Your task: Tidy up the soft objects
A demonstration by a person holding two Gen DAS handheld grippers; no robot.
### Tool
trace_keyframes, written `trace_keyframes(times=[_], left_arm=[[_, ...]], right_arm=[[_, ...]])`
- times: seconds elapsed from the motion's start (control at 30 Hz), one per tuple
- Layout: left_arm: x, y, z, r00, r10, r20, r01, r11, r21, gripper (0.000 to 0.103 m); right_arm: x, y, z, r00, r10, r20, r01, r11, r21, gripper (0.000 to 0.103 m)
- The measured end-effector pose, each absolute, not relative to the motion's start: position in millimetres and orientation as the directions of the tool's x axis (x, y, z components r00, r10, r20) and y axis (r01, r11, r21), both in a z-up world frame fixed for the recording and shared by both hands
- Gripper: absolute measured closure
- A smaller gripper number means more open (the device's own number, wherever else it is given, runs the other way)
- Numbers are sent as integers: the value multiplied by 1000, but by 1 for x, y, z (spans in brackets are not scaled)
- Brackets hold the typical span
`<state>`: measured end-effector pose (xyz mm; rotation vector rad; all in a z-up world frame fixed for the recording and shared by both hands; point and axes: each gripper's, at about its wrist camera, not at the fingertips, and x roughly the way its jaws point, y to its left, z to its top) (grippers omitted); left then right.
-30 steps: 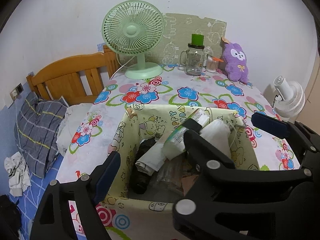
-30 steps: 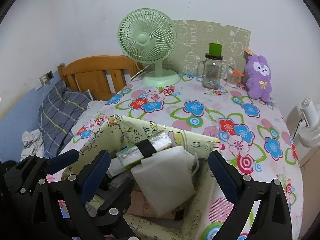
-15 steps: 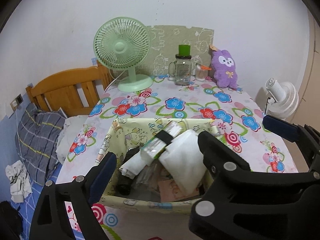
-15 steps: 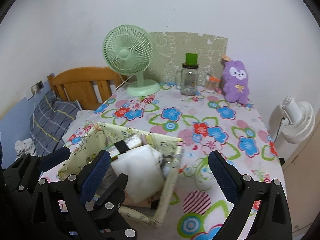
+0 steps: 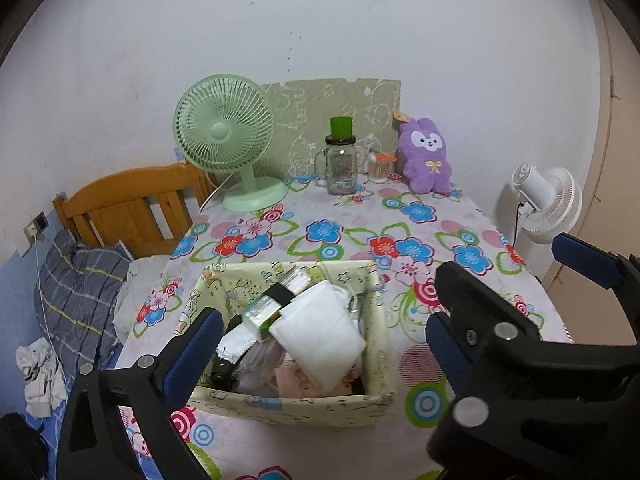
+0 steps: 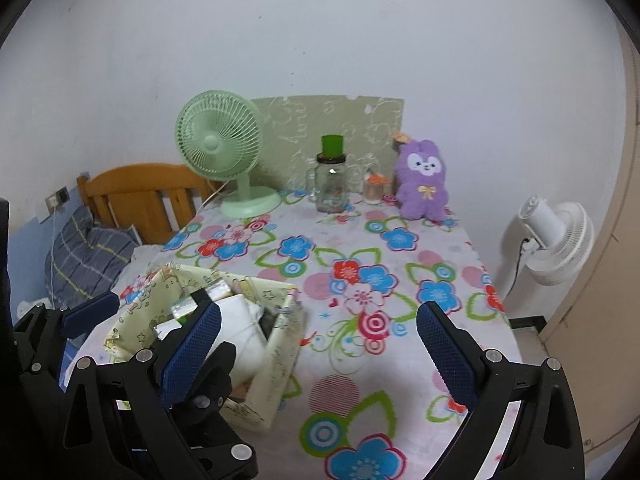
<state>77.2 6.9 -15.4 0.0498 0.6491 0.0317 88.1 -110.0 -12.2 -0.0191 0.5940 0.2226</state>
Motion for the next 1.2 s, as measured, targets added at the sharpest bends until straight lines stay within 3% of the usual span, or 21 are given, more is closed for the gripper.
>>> trace_keyframes(times=[0.77, 1.2], left_arm=[[25, -23, 24, 862, 31, -506, -7, 999, 49, 0], [6, -18, 29, 874, 40, -485, -26, 999, 35, 0]], right_arm=[[23, -191, 25, 896, 86, -435, -62, 996, 68, 0], [0, -206, 26, 908, 75, -412, -33, 994, 109, 0]])
